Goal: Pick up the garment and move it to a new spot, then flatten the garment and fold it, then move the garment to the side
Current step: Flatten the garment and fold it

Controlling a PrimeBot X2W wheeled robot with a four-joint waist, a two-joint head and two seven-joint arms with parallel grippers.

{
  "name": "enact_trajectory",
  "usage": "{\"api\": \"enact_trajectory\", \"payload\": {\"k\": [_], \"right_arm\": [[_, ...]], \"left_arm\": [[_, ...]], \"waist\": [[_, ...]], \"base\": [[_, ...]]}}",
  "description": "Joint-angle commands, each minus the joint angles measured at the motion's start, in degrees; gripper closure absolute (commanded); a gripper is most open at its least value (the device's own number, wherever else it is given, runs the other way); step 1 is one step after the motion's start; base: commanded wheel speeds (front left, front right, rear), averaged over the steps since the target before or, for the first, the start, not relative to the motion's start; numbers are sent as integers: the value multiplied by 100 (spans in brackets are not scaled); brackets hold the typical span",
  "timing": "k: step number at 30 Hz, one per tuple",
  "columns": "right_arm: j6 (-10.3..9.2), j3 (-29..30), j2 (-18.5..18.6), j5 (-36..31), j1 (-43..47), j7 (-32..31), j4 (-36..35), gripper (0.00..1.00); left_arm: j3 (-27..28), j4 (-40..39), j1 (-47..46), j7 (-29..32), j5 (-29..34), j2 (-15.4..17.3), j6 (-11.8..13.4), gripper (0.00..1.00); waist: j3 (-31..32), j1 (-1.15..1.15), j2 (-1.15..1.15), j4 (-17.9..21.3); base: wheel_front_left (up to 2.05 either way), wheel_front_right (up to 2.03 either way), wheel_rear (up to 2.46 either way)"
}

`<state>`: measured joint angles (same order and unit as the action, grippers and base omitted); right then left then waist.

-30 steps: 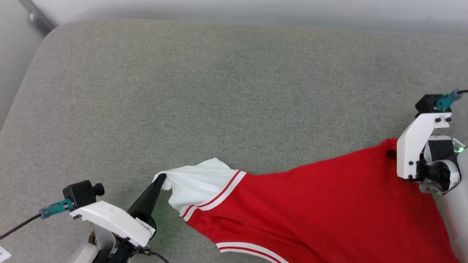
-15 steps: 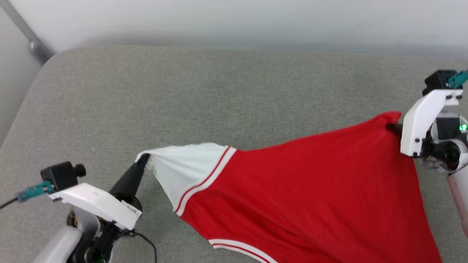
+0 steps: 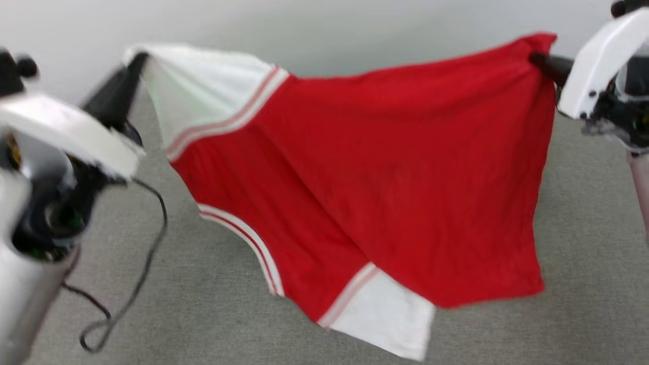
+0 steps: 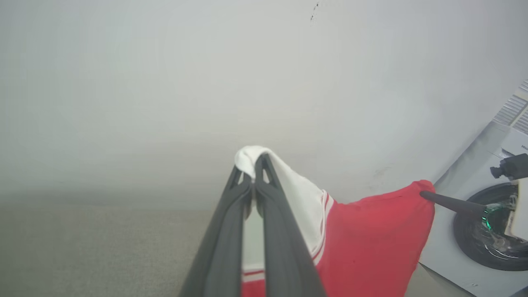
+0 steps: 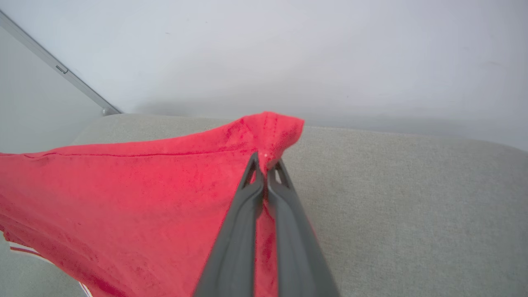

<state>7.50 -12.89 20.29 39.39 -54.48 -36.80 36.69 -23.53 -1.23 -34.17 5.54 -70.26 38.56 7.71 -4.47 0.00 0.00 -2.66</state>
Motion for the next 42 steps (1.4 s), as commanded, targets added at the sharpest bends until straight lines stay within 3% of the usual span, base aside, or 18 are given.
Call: {"api": "enact_trajectory", "payload": {"k": [1, 5, 13, 20, 28, 33, 39, 42], "right_arm": [[-2, -32, -137, 48, -268, 67, 7, 100], [-3, -114, -300, -8, -898, 143, 193, 100], [-2, 94, -481, -175, -2237, 631, 835, 100], [-2, 123, -494, -527, -3252, 807, 1556, 100], [-2, 290, -738, -1061, -4320, 1080, 2288, 100], [-3, 538, -828, -1522, -5204, 1264, 2607, 100], [-3, 843, -812, -2236, -6146, 1505, 2868, 100], [-3, 944, -904, -2536, -6399, 1630, 2952, 100]], "left_arm": [[38, 108, -436, 125, 113, 87, 58, 100], [87, 466, -1530, 368, 368, 128, 224, 100], [-291, 2140, -3949, 571, 1154, -236, -89, 100], [-650, 3627, -5267, 789, 1506, -644, -401, 100], [-657, 4768, -6385, 571, 1611, -946, -737, 100], [-588, 5246, -7409, 367, 1754, -906, -922, 100], [-299, 5779, -8443, -199, 1626, -1268, -942, 100], [-252, 6052, -8587, -484, 1578, -1433, -1104, 100]], "waist": [[80, 0, 0, 79], [104, 0, 0, 172], [53, 0, 0, 149], [-194, 0, 0, 160], [-1248, 0, 0, 228], [-2307, 0, 0, 212], [-3350, 0, 0, 21], [-3648, 0, 0, -53]], "base": [[0, 0, 0], [0, 0, 0], [0, 0, 0], [0, 0, 0], [0, 0, 0], [0, 0, 0], [0, 0, 0], [0, 0, 0]]}}
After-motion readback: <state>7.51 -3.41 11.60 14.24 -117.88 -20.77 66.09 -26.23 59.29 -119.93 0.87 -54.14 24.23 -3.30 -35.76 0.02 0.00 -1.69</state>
